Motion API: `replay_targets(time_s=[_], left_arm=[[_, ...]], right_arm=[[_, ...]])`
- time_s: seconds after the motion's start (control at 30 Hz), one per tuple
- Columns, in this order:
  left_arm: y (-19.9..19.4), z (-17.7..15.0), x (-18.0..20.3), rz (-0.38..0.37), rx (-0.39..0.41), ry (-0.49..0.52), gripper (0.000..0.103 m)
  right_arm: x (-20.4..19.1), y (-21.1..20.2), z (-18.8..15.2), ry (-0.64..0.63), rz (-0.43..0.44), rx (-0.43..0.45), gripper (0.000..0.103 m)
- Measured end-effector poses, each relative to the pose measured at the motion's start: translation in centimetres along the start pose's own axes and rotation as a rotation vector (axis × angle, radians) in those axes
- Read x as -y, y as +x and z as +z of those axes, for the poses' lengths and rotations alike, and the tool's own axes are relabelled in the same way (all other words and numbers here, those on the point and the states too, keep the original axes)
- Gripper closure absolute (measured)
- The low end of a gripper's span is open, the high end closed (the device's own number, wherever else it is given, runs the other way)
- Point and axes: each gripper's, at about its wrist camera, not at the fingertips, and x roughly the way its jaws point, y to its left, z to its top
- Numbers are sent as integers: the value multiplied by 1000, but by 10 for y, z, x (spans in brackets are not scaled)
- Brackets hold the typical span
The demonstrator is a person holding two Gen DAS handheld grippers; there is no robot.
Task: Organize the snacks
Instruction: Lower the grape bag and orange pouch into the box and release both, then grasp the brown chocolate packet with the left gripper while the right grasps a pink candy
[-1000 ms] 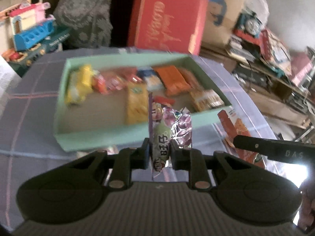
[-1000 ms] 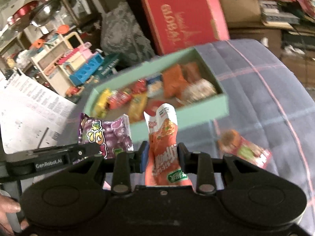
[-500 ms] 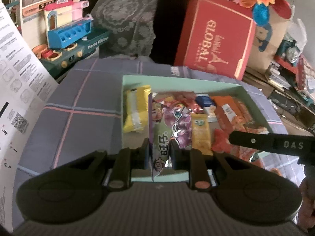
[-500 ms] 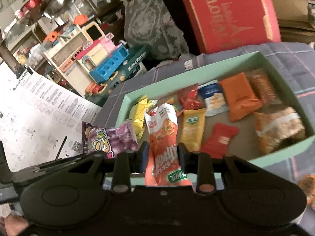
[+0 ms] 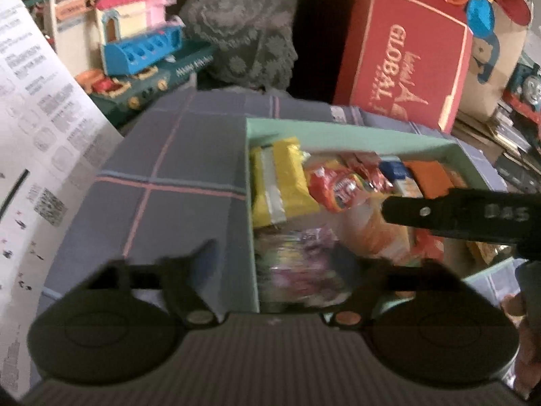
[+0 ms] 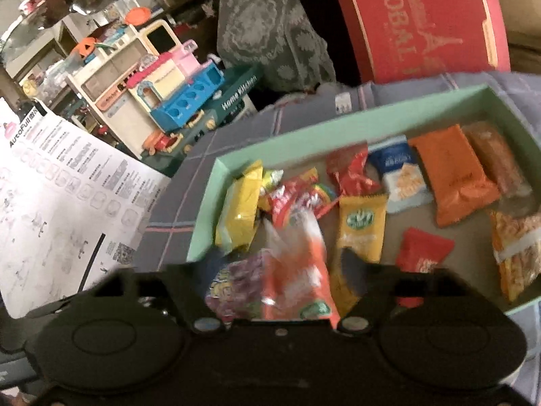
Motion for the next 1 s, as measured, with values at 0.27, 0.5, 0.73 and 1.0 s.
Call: replay_targets(time_s=[0.27,0.5,0.73,1.0], left_arm=[[-7,-6,9,2,4,-10,0],[-19,-13,17,-1,-5,-9,0],[-38,-25,25,-11,-10,-9,0],[-48,-61,31,-11,-70,5,0]], right_arm=[[4,-22,-3,-45,-33,52,0],[16,-50,-13,-28,-40,60,0],[28,-88,-33,-20,-42,87,0],[57,-119,-72,35,-76,76,0]])
